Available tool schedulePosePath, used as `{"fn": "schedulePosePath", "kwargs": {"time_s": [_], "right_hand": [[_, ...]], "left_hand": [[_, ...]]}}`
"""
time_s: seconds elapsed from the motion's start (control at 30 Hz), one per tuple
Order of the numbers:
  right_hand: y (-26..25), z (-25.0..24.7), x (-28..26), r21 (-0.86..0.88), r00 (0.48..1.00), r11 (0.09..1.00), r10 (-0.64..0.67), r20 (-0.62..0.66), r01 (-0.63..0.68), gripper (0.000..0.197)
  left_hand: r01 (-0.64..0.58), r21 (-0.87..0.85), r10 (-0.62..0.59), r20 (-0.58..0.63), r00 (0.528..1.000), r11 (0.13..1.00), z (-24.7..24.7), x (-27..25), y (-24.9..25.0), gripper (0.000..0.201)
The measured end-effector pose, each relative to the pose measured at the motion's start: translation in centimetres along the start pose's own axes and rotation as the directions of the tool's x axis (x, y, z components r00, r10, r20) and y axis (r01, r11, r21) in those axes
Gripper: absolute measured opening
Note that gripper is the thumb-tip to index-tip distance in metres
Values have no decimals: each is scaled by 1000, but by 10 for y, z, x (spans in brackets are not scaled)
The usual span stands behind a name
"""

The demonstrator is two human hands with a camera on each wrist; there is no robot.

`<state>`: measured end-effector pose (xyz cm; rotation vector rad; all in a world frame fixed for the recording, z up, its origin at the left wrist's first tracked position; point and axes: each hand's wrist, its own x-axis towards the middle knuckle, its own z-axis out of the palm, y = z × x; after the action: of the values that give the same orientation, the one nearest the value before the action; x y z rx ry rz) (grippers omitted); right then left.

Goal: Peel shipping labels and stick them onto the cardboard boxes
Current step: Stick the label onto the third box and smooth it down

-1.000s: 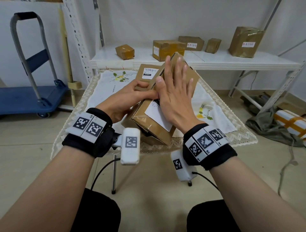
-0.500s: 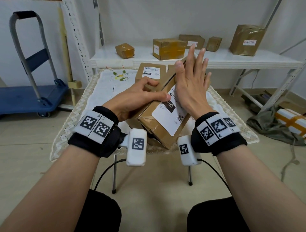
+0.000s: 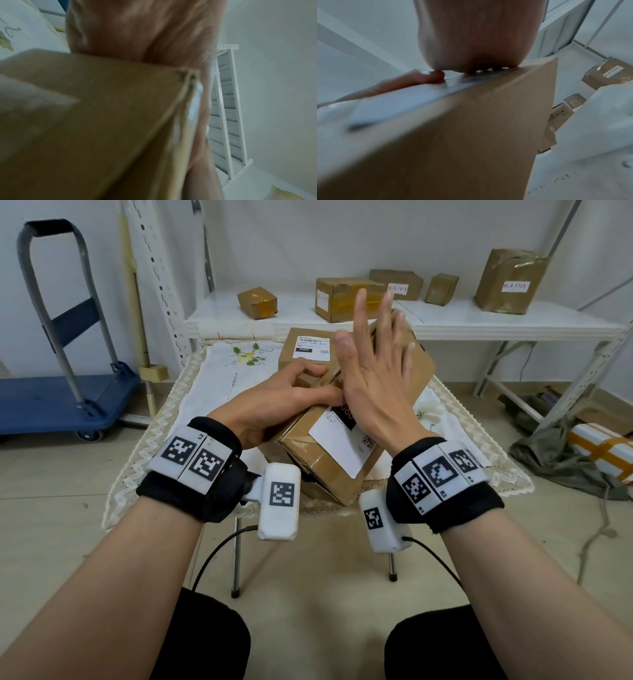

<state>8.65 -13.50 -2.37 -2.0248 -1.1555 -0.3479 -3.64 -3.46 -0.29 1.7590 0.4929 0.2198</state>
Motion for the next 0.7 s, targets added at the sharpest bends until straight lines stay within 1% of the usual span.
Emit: {"fn": "schedulePosePath", "kwargs": {"time_s": [0.07,0.2,0.27,0.33,0.43,0.5,0.6,0.7], "right_hand": [[5,-4,5,2,999,1000,31,-18,-31,69],[18,-9,11,14,987,988,156,-36,-156,66],[22,-10,11,39,979,979,200,-48,-198,67],[20,-10,9,55,978,980,194,-69,-191,67],[13,-10,5,59,987,989,141,-71,-137,67],[12,-5,-1,50,993,992,114,-25,-113,67],[14,6,-12,19,993,994,105,49,-106,67],[17,10,-13,23,990,992,125,59,-126,67]], "left_hand": [[-7,4,7,11,1000,1000,2,1,1,60],[10,-8,-10,13,1000,1000,2,4,0,71],[22,-23,-22,-4,1000,1000,1,5,0,66],[35,-36,-36,-27,999,999,0,5,-1,59],[52,-71,-56,-60,997,996,-2,5,-3,50],[51,-90,-58,-70,996,995,-3,4,-4,46],[38,-98,-45,-70,997,994,-5,4,-5,46],[35,-92,-41,-64,997,995,-8,5,-7,46]]}}
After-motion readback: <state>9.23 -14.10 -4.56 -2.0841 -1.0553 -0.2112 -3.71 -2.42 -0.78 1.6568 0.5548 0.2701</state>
